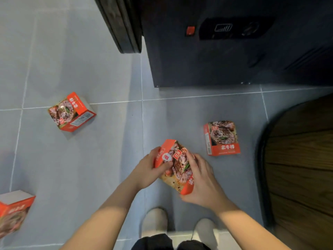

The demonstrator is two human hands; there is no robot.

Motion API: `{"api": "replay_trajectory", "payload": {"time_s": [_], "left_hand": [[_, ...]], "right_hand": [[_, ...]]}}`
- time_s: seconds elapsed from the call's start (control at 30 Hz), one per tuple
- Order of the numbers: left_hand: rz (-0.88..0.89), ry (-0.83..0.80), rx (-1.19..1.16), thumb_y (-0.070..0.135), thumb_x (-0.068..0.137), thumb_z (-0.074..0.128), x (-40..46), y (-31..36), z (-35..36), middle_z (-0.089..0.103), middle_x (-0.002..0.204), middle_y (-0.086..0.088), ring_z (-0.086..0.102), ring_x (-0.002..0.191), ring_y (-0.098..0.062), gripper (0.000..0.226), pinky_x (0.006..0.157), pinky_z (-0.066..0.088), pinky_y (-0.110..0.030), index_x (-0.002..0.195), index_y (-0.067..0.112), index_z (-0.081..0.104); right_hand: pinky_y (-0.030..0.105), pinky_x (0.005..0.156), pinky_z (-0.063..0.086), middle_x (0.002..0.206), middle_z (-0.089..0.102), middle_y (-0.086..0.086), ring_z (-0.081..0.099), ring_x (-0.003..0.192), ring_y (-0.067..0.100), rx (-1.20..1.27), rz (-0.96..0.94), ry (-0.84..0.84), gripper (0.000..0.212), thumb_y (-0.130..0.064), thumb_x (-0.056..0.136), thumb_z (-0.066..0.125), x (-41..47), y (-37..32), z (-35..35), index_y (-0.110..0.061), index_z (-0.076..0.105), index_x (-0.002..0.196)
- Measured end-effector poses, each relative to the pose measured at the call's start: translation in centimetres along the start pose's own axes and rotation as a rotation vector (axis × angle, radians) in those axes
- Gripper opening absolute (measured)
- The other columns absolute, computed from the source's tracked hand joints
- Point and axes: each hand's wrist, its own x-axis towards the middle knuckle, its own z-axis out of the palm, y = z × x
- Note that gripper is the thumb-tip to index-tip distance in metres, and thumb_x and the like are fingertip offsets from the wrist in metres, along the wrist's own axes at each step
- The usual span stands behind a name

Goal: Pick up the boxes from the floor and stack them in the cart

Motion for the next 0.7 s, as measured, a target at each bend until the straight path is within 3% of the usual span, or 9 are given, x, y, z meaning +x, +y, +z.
{"api": "replay_trajectory", "payload": {"time_s": [0.13,0.2,0.3,0.37,0.47,0.57,0.7], "left_hand": [[0.04,0.067,0.138,0.082,0.061,0.047,2.1,1.0,1.2,0.048,0.128,0.002,0.049,0.118,-0.017,0.105,0.105,0.039,-0.038,0.147,0.03,0.02],[0.078,0.125,0.284,0.083,0.06,0.037,3.6,1.0,1.5,0.042,0.129,-0.004,0.042,0.121,-0.022,0.108,0.104,0.036,-0.037,0.15,0.029,0.011],[0.12,0.207,0.41,0.083,0.061,0.029,6.6,-0.1,2.2,0.038,0.129,-0.005,0.038,0.121,-0.025,0.107,0.1,0.038,-0.04,0.15,0.03,0.005],[0.148,0.255,0.446,0.082,0.062,0.029,8.5,-1.5,3.1,0.037,0.129,-0.007,0.037,0.12,-0.027,0.105,0.099,0.039,-0.041,0.151,0.03,0.005],[0.195,0.307,0.459,0.079,0.067,0.031,10.5,-3.1,3.9,0.037,0.128,-0.004,0.037,0.118,-0.024,0.1,0.097,0.039,-0.039,0.151,0.03,0.007],[0.196,0.321,0.413,0.078,0.069,0.034,10.7,-3.4,3.3,0.036,0.125,0.0,0.037,0.117,-0.019,0.097,0.097,0.039,-0.036,0.15,0.033,0.008],[0.169,0.303,0.472,0.077,0.067,0.036,7.9,-1.8,2.1,0.036,0.125,-0.001,0.035,0.118,-0.021,0.097,0.094,0.043,-0.039,0.149,0.035,0.009]], "right_hand": [[0.045,0.115,0.022,0.152,0.022,0.007,0.023,0.14,0.027,-0.032,0.048,0.026,0.11,-0.077,0.063,0.054,0.6,3.2,-1.2,-0.028,0.009,0.15],[0.049,0.114,0.025,0.154,0.024,0.012,0.023,0.141,0.029,-0.079,0.185,0.118,0.103,-0.078,0.069,0.045,1.2,6.2,-0.9,-0.021,0.018,0.15],[0.062,0.103,0.033,0.151,0.027,0.022,0.031,0.136,0.04,-0.15,0.431,0.237,0.107,-0.074,0.064,0.058,2.7,11.3,0.4,-0.017,0.024,0.148],[0.066,0.102,0.027,0.152,0.017,0.025,0.024,0.138,0.042,-0.161,0.558,0.268,0.115,-0.07,0.06,0.07,4.0,14.0,1.5,-0.021,0.015,0.148],[0.061,0.107,0.023,0.151,0.01,0.026,0.017,0.138,0.043,-0.12,0.666,0.279,0.123,-0.064,0.055,0.077,6.2,15.9,2.8,-0.023,0.008,0.148],[0.052,0.096,0.041,0.143,0.018,0.021,0.024,0.127,0.042,-0.034,0.675,0.383,0.117,-0.046,0.053,0.081,7.3,15.8,3.0,-0.024,0.014,0.146],[0.045,0.091,0.041,0.133,0.028,0.018,0.027,0.121,0.037,-0.002,0.603,0.401,0.11,-0.039,0.049,0.081,6.1,13.5,-0.4,-0.022,0.025,0.141]]}}
